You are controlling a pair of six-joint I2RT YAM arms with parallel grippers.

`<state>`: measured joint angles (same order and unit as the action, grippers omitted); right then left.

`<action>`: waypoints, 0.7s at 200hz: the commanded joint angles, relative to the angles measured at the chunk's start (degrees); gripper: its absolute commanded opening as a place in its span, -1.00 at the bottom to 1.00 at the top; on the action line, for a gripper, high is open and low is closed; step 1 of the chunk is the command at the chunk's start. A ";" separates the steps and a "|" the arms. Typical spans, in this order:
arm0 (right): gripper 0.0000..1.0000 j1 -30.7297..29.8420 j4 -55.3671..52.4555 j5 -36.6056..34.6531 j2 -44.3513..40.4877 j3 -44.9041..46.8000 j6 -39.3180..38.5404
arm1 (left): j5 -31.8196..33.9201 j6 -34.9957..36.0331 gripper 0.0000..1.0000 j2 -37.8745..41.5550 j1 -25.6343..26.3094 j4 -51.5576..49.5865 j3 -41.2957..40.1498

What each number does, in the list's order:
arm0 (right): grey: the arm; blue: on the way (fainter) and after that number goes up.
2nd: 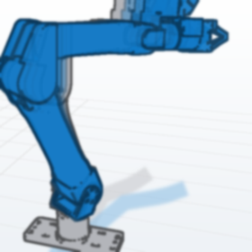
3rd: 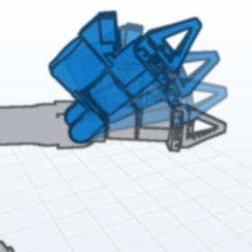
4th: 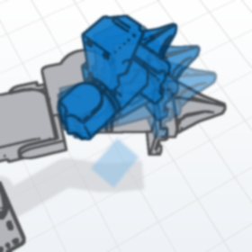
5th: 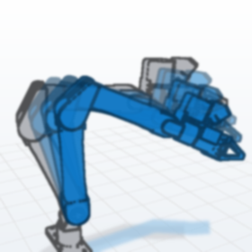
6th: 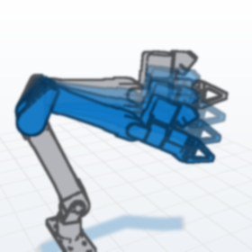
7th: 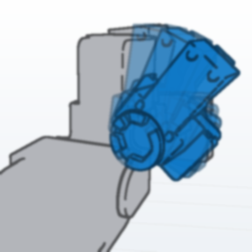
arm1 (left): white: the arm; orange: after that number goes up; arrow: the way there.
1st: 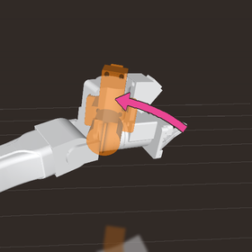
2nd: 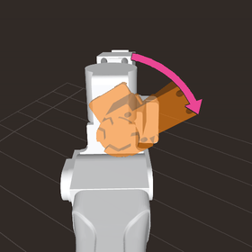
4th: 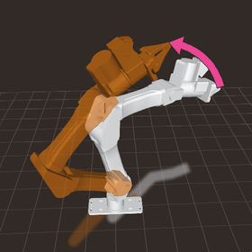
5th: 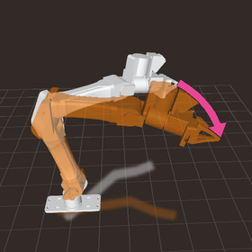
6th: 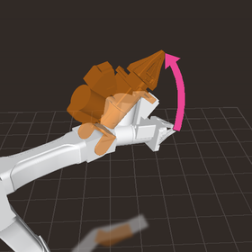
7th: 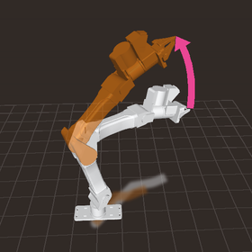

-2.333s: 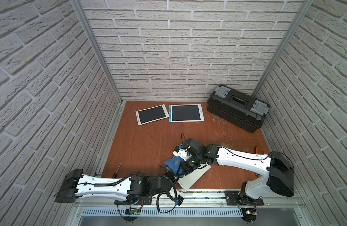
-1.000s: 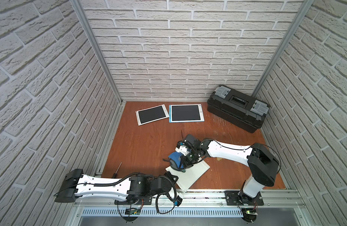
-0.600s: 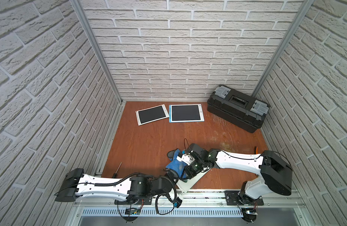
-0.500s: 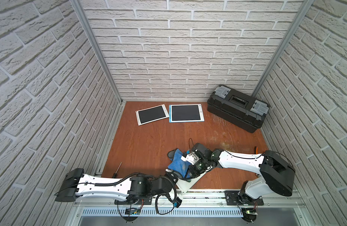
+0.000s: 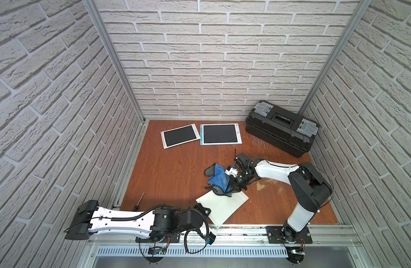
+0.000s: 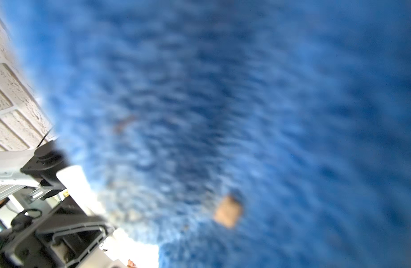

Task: Wipe the drawing tablet
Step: Wipe the dirt from the drawing tablet.

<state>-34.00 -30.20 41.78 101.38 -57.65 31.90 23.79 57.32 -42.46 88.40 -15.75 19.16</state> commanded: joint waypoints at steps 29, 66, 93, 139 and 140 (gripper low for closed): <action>-0.95 -13.47 1.08 -1.35 3.32 -6.61 2.05 | 0.68 1.12 -1.00 0.36 -0.33 2.50 0.15; -0.95 -21.41 3.49 -1.82 -3.42 0.44 3.99 | 0.64 1.04 -1.00 0.42 -0.32 2.45 0.26; -0.95 -22.72 7.60 0.19 -11.22 11.31 4.77 | 0.77 1.04 -1.00 0.50 -0.42 2.58 0.19; -0.95 -11.54 5.66 -1.06 -16.13 20.43 2.04 | 0.73 0.96 -1.00 0.15 -0.63 2.51 0.43; -0.95 -11.18 5.54 -1.07 -16.13 20.45 1.95 | 0.73 0.96 -1.00 0.17 -0.63 2.49 0.44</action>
<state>-50.68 -17.28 41.87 84.29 -41.10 35.33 22.68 56.99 -42.48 88.47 -16.51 19.07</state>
